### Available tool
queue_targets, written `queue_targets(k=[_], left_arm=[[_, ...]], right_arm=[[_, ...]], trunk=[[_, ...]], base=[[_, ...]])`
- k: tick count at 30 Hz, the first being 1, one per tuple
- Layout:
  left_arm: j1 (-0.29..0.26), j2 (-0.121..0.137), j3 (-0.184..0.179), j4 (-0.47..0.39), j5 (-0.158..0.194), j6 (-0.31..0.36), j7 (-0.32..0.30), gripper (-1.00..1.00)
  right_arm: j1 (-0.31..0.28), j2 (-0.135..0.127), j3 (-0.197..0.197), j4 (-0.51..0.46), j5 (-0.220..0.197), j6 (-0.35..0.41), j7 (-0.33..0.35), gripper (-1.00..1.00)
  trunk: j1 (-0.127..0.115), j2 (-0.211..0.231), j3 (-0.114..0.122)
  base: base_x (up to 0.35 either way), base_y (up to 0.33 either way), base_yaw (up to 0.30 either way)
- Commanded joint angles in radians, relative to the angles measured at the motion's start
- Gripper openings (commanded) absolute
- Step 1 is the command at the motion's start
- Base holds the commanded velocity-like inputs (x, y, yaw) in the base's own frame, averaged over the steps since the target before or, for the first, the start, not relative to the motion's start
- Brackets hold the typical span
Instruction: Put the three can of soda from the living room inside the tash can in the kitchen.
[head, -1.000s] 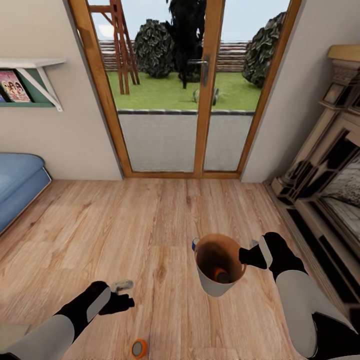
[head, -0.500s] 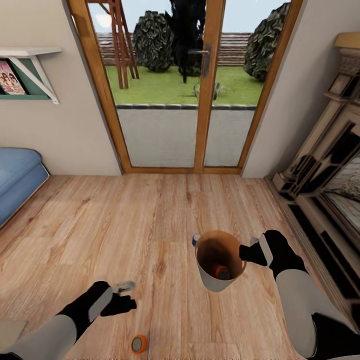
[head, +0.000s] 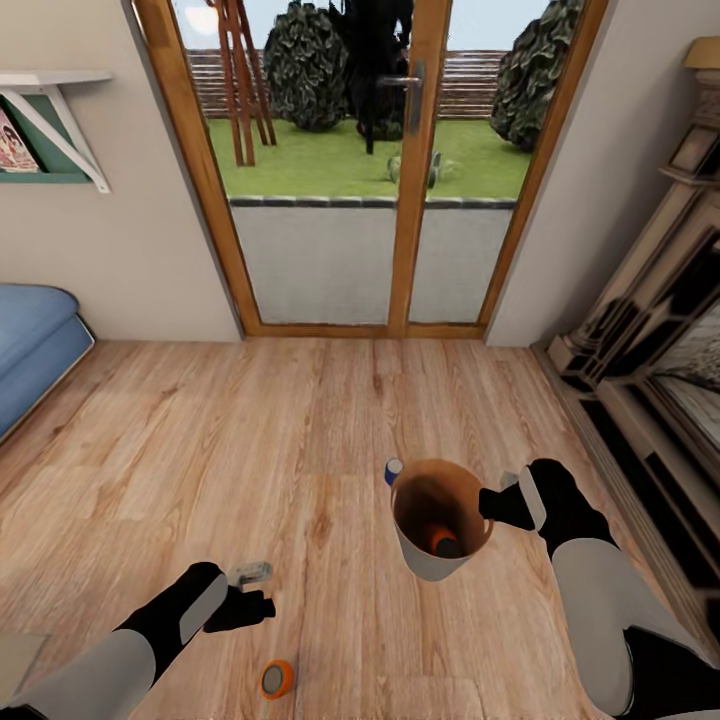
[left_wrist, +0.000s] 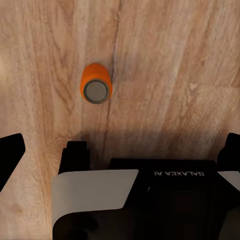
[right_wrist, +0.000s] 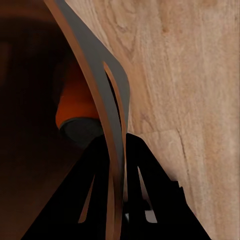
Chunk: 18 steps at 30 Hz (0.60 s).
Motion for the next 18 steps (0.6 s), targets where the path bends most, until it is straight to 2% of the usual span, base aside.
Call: queue_targets(k=[1, 18], left_arm=[[0.000, 0.000, 0.001, 0.000, 0.000, 0.000, -0.001, 1.00], [0.000, 0.007, 0.009, 0.000, 0.007, -0.010, -0.005, 1.00]], right_arm=[[0.000, 0.000, -0.001, 0.000, -0.029, 0.000, 0.004, -1.00], [0.000, -0.001, -0.002, 0.000, -0.029, 0.000, 0.004, -1.00]], trunk=[[0.004, -0.007, -0.005], [0.069, -0.126, -0.085]], base=[[0.000, 0.000, 0.000], [0.000, 0.000, 0.011]])
